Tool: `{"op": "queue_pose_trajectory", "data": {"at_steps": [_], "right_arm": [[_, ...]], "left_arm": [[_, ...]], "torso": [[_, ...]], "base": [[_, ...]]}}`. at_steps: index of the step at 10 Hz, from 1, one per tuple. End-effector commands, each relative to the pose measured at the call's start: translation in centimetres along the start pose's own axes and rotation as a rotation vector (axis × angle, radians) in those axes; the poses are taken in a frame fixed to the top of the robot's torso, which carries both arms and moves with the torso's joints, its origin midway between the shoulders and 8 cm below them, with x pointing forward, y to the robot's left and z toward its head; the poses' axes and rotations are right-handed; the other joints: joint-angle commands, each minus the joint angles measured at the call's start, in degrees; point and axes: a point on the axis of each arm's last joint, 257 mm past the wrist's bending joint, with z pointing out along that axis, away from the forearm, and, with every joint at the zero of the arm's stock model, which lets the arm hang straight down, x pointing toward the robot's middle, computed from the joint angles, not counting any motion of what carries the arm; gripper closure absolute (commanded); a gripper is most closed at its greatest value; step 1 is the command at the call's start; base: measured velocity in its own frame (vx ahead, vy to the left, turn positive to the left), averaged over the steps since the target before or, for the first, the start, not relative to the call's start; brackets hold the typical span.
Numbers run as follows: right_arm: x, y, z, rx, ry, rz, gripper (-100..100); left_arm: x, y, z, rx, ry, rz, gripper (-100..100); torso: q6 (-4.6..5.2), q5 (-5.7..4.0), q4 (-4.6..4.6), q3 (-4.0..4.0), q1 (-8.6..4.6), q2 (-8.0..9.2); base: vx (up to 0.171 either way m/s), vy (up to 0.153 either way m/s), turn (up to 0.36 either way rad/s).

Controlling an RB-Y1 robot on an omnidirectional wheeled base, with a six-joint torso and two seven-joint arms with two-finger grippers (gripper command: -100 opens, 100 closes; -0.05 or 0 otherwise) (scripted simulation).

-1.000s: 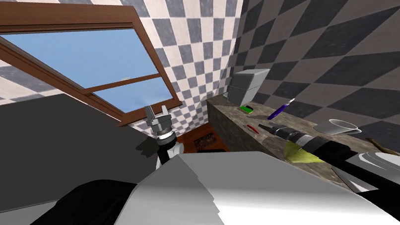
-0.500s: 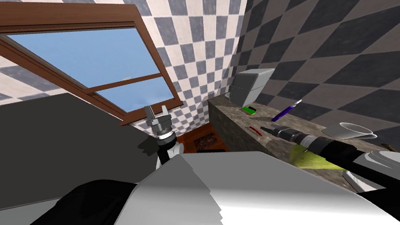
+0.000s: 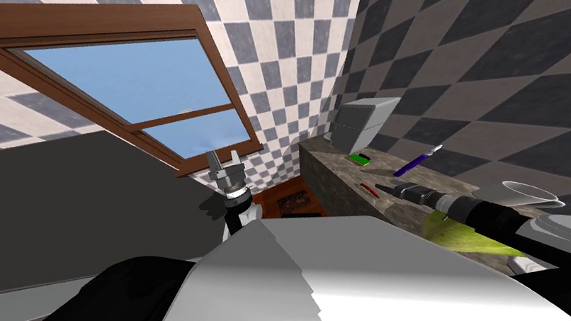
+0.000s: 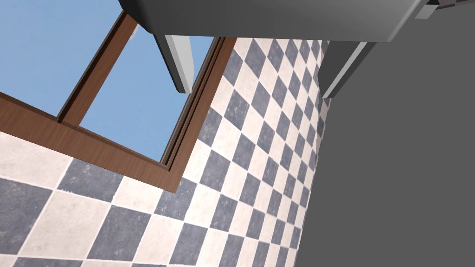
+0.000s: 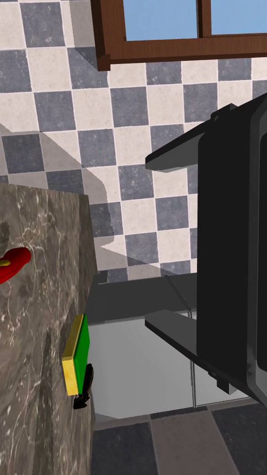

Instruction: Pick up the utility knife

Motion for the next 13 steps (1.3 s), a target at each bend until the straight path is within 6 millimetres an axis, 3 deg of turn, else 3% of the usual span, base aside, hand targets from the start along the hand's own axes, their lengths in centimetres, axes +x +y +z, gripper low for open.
{"op": "queue_pose_trajectory", "data": {"at_steps": [1,2,5,6,8,9,12,13], "right_arm": [[0.2,-0.1,0.0,0.001,0.009,-0.003,-100],[1.4,-1.1,-0.5,0.009,0.072,-0.026,-100],[1.4,-1.1,-0.5,0.009,0.072,-0.026,-100],[2.7,-2.1,-1.1,0.017,0.134,-0.045,-100],[2.7,-2.1,-1.1,0.017,0.134,-0.045,-100],[3.9,-3.0,-1.7,0.024,0.194,-0.059,-100],[3.9,-3.0,-1.7,0.024,0.194,-0.059,-100],[5.2,-3.9,-2.4,0.032,0.252,-0.068,-100]], "left_arm": [[0.0,0.0,0.0,0.000,0.000,0.000,0],[0.0,0.0,0.0,0.000,0.000,0.000,0],[0.0,0.0,0.0,0.000,0.000,0.000,0],[0.0,0.0,0.0,0.000,0.000,0.000,0],[0.0,0.0,0.0,0.000,0.000,0.000,0],[0.0,0.0,0.0,0.000,0.000,0.000,0],[0.0,0.0,0.0,0.000,0.000,0.000,0],[0.0,0.0,0.0,0.000,0.000,0.000,0]], "torso": [[0.00,0.00,0.00,0.00,0.00,0.00],[0.03,0.01,0.01,0.02,0.08,0.04],[0.02,0.00,0.01,0.03,0.03,0.05],[0.03,0.02,0.02,0.05,0.10,0.09],[0.02,0.01,0.00,0.01,0.06,0.03],[0.02,0.02,0.02,0.04,0.09,0.06],[0.02,0.00,0.00,0.01,0.04,0.01],[0.05,0.03,0.03,0.07,0.16,0.12]], "base": [[0.018,0.021,0.009],[0.028,0.006,0.064],[0.017,0.007,0.034],[0.036,-0.002,0.085],[0.017,0.015,0.029],[0.036,0.015,0.086],[0.018,0.012,0.039],[-0.015,0.051,0.022]]}}
